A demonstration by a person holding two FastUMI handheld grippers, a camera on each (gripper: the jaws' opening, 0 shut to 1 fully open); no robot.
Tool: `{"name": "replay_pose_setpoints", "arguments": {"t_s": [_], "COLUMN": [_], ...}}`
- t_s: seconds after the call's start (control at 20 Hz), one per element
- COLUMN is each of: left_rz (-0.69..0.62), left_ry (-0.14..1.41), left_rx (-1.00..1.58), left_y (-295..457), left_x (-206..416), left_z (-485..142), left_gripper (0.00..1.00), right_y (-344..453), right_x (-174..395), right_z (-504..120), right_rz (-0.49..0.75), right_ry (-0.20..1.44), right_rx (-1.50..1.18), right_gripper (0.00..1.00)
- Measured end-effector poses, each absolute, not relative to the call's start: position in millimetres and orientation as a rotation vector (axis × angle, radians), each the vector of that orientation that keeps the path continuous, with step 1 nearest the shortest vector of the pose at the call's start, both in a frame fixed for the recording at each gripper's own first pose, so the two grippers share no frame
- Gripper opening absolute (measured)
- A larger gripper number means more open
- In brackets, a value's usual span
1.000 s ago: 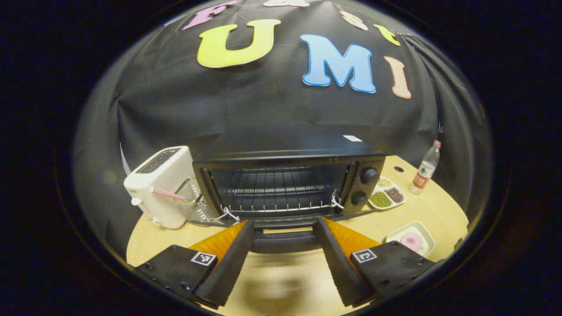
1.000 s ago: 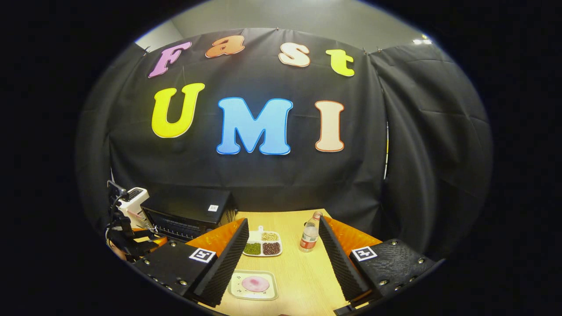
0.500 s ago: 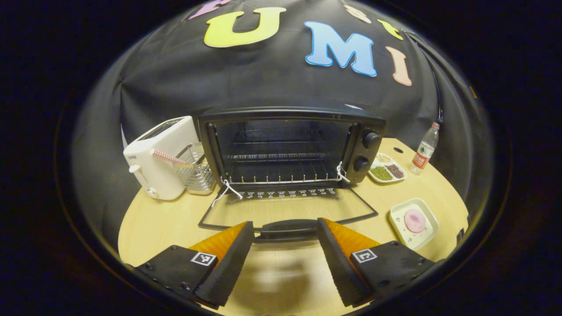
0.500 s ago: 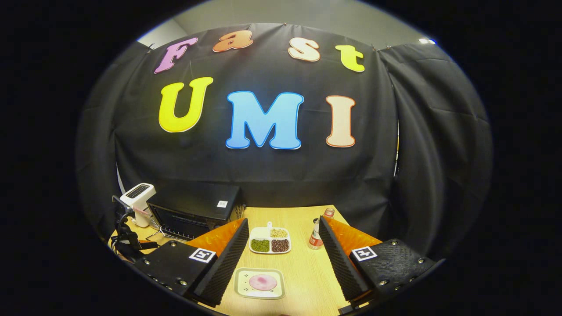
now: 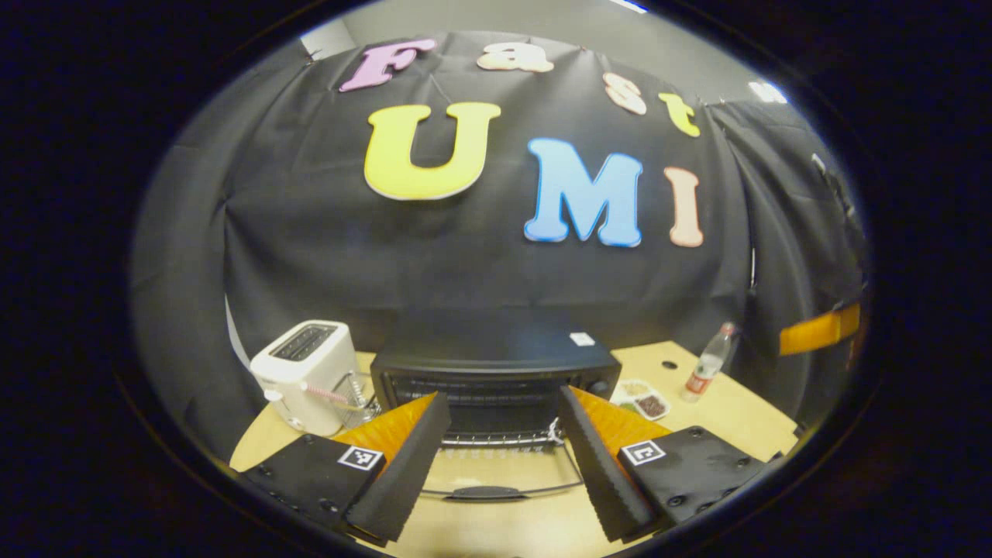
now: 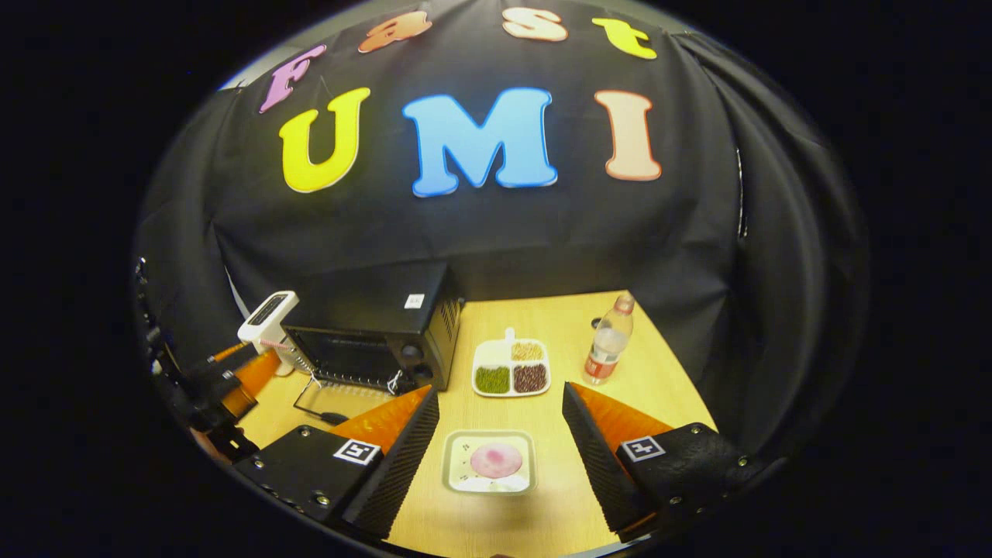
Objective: Open the electric oven with the left hand, put the food in, and close the electric oven.
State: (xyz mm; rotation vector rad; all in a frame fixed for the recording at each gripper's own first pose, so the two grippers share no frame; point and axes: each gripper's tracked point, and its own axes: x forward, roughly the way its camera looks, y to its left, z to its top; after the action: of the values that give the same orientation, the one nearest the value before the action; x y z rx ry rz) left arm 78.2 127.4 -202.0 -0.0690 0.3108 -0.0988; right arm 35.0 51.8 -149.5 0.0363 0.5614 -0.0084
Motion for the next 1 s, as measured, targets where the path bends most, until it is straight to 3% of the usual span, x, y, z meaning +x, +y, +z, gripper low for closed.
{"name": "replay_pose_setpoints", "arguments": {"t_s": [0.15, 0.2, 0.25, 0.35, 0.7, 0.95, 1.0], "left_rz": [-0.095, -0.090, -0.094, -0.091, -0.069, -0.043, -0.039], "left_ry": [0.237, 0.214, 0.194, 0.165, 0.225, 0.276, 0.281], "left_rx": [-0.063, -0.047, -0.032, -0.009, 0.048, 0.061, 0.065], "left_y": [132.3, 134.8, 135.6, 140.6, 157.7, 171.2, 174.0], "left_x": [72.6, 69.4, 64.3, 49.4, 16.3, 2.3, 2.0], "left_z": [-157.4, -144.2, -134.4, -120.6, -138.8, -150.1, -150.6], "left_gripper": [0.92, 1.00, 1.00, 1.00, 1.00, 0.96, 1.00], "right_y": [45.2, 41.9, 38.0, 25.2, -4.6, -18.4, -18.8], "right_x": [37.2, 39.9, 42.3, 42.2, 41.6, 47.7, 48.8], "right_z": [-190.7, -206.7, -225.7, -259.3, -347.8, -387.6, -393.1], "right_rz": [0.011, 0.014, 0.007, -0.023, -0.112, -0.152, -0.152], "right_ry": [0.715, 0.766, 0.823, 0.928, 1.207, 1.305, 1.319], "right_rx": [0.106, 0.140, 0.164, 0.182, 0.125, 0.055, 0.043], "right_gripper": [0.98, 0.98, 0.94, 0.98, 0.99, 0.99, 0.99]}}
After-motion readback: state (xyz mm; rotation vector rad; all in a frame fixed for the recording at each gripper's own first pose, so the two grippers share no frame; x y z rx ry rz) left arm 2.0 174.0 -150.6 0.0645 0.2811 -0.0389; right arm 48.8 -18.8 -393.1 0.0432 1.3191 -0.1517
